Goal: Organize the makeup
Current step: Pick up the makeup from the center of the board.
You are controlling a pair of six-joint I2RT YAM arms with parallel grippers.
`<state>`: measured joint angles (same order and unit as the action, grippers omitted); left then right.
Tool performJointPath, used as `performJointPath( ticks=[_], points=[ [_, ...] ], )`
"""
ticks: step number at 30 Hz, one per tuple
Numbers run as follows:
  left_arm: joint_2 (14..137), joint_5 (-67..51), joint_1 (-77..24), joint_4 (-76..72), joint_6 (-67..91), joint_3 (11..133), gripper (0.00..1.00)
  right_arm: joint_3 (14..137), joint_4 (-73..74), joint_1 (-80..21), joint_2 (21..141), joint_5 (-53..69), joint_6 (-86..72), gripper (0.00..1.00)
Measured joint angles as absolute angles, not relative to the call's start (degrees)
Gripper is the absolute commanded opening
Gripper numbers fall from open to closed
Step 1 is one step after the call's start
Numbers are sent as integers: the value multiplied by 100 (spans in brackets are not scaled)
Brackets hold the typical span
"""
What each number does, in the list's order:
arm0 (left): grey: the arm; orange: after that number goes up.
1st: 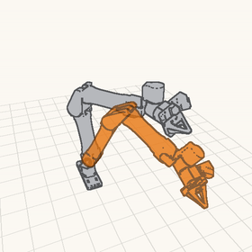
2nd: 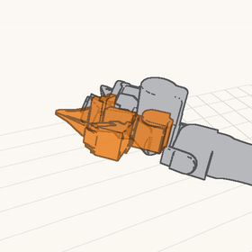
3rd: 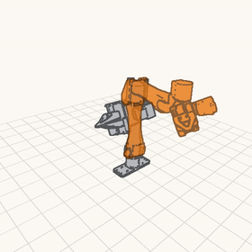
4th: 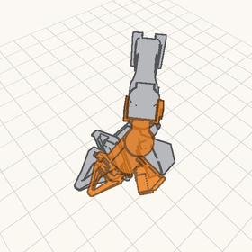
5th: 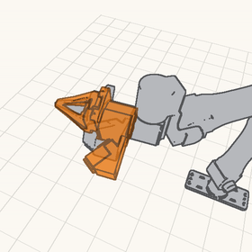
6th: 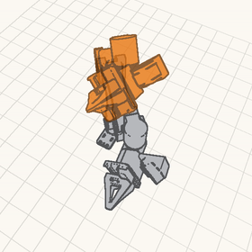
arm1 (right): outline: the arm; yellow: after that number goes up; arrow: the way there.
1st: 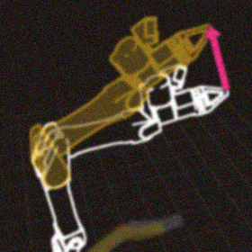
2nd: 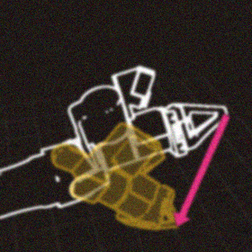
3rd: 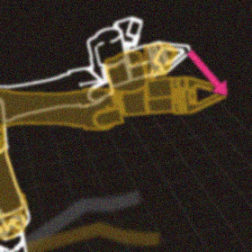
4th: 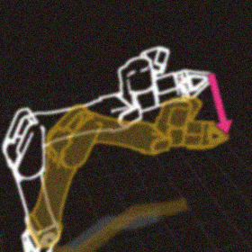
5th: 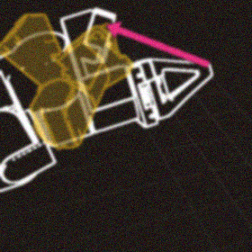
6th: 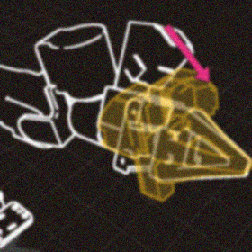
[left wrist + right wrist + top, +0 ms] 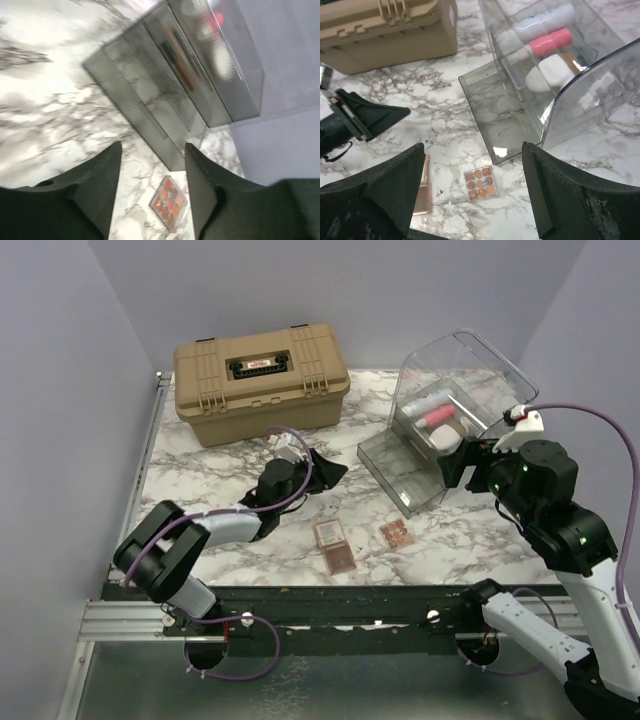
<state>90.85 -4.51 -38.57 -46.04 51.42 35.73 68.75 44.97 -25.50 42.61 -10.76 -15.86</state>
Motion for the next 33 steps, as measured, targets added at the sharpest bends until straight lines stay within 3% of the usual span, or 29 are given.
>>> performJointPath(
  ticks=[7,16,19,22,23,24,33],
  points=[
    [7371,913,-3765,-3642,4814,2720,71,6925,4744,-2550,4674,-609,-1610,82],
    [6748,2071,-3671,-2471,4733,2517,81,6919,4786,-2757,4899,-325,-1719,80],
    [6716,2237,-3669,-2176,4746,2462,85,6890,4781,-3391,5078,-572,-1850,82],
    [6635,2381,-3636,-1946,4786,2401,87,6888,4753,-4650,5448,-1256,-2062,84],
    [6600,2416,-3629,-1892,4801,2383,88,6888,4740,-5041,5662,-1415,-2145,85],
    [6401,2556,-3557,-1669,4873,2355,90,6777,4480,-5701,6604,-1695,-2460,87],
    [5430,2965,-3454,-963,5017,2130,99,6342,3750,-5708,8027,-1387,-3020,96]
  ],
)
